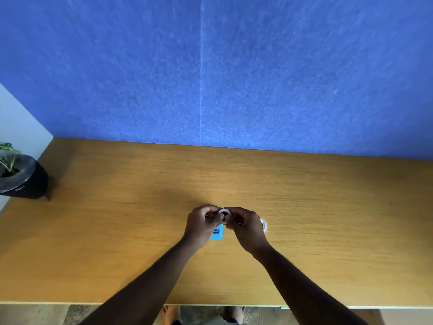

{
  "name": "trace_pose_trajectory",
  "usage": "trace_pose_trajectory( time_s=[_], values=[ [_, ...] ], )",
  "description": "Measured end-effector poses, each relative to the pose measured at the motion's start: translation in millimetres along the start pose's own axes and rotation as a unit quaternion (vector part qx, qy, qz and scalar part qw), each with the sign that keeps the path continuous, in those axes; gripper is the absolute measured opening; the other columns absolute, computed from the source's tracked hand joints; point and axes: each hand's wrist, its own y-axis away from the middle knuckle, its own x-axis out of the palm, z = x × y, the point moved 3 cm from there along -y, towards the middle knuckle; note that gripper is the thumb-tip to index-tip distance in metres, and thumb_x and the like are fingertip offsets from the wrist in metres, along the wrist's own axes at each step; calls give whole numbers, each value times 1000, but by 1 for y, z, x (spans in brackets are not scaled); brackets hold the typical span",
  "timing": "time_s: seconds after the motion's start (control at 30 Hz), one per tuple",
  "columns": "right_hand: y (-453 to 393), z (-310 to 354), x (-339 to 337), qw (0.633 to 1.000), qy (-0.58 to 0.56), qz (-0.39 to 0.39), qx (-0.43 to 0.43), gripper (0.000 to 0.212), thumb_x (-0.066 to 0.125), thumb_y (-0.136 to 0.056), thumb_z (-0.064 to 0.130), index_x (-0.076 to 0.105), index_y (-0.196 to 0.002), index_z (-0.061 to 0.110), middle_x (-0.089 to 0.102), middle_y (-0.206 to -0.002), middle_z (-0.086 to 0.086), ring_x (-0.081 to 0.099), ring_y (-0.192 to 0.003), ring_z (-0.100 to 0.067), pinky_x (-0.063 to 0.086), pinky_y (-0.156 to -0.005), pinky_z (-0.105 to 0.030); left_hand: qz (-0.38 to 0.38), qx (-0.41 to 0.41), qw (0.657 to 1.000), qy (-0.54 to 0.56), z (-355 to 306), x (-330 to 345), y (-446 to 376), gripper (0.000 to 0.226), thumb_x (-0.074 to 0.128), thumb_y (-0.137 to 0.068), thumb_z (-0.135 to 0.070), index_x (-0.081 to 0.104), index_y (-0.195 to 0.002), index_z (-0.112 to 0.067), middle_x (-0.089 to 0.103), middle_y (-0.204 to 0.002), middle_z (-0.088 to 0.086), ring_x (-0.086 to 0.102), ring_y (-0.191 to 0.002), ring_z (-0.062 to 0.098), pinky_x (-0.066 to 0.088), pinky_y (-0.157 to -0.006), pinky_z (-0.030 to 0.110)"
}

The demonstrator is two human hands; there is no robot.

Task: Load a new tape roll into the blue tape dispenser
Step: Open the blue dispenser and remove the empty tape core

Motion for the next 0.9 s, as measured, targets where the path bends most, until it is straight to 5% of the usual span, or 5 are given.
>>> trace_pose_trajectory(
  time_s=[0.37,0.6,0.77,0.9],
  values=[
    [4,0,0,998,-53,14,24,27,68,-100,10,68,-127,12,77,-103,-6,77,-96,-19,66,-85,-40,0,-9,1000,4,-2,1,-2,19,77,-89,-11,68,-81,-26,69,-81,-2,73,-77,17,64,-76,38],
    [1,-1,-4,966,-234,47,100,18,71,-99,18,77,-111,6,79,-108,-18,78,-104,-30,65,-89,-37,7,-49,998,32,4,4,-5,8,79,-88,-23,74,-89,-18,75,-86,5,77,-80,22,65,-76,42],
    [-3,-20,-12,953,-239,-47,179,17,67,-102,16,76,-106,3,76,-108,-29,75,-105,-40,65,-89,-40,-19,-81,996,11,9,12,-6,17,71,-95,-21,70,-103,-7,76,-88,10,78,-74,23,64,-77,48],
    [-6,-40,-27,955,-196,-112,191,9,68,-99,9,76,-97,7,77,-105,-24,76,-91,-29,65,-90,-44,-7,-76,993,-91,11,26,-8,11,71,-93,-15,70,-102,-10,73,-91,5,76,-68,25,65,-70,44]
  ],
)
